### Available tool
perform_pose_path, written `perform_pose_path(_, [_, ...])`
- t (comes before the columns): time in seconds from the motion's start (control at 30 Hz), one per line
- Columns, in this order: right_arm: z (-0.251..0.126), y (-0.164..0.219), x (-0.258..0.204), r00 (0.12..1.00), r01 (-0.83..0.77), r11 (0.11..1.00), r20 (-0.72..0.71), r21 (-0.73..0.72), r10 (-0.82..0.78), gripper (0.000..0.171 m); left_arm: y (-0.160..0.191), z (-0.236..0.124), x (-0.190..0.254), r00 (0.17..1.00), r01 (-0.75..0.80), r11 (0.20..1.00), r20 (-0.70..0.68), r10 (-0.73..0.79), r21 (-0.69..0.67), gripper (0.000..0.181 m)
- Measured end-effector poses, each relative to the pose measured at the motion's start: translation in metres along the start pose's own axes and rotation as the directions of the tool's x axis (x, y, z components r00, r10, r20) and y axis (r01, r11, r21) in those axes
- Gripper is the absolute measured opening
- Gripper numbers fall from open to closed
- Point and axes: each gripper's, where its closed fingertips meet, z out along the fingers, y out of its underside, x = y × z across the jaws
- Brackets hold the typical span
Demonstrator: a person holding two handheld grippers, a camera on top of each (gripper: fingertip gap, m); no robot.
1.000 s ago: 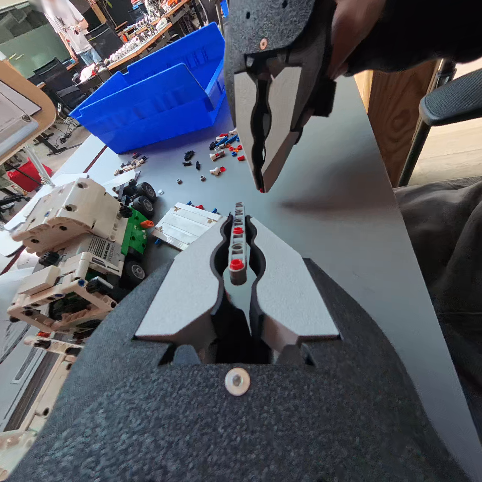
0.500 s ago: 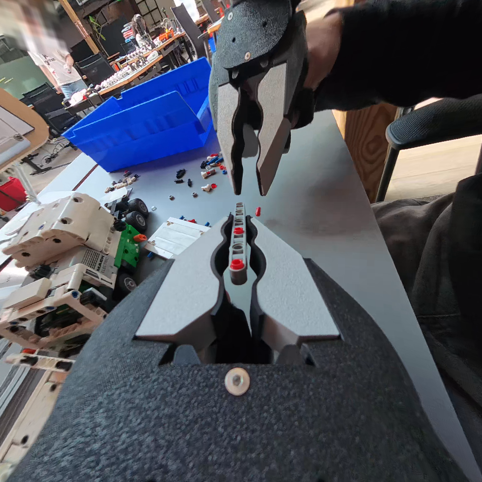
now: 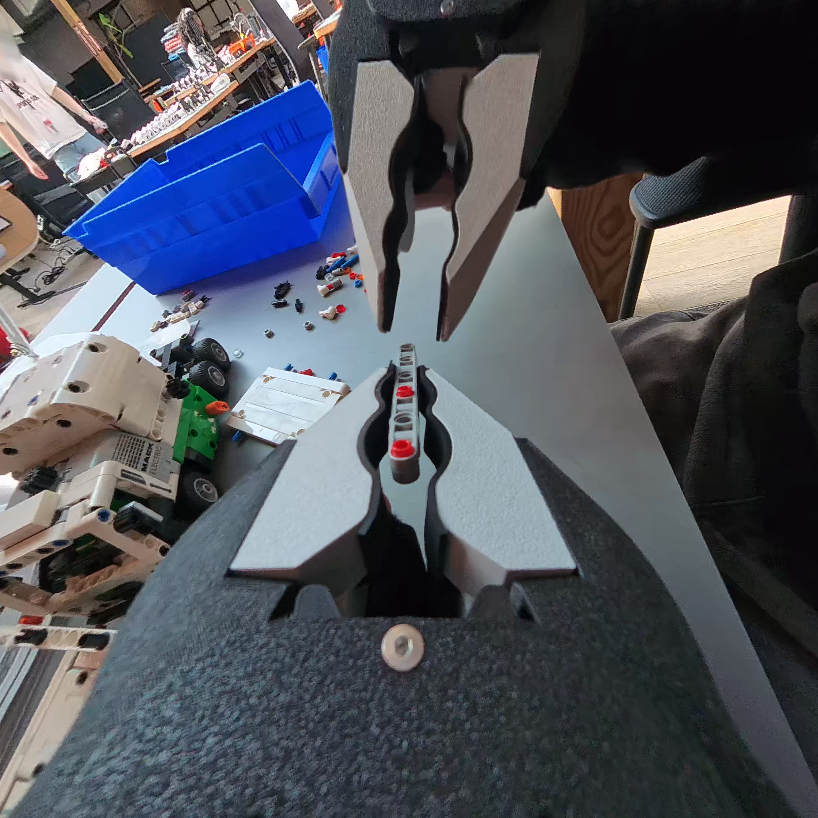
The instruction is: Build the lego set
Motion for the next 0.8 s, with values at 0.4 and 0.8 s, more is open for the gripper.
perform_pose_path(0.4, [0.004,0.010,-0.003,0.992,0.117,0.989,0.053,-0.088,-0.113,0.006,-0.009,-0.007,0.005,0.999,-0.029,0.997,-0.044,0.032,0.075,0.005])
perform_pose_path(0.8, [0.006,0.013,-0.009,0.992,0.106,0.988,0.076,-0.110,-0.098,0.006,-0.014,-0.010,0.010,0.996,-0.004,0.996,-0.090,0.012,0.092,0.006])
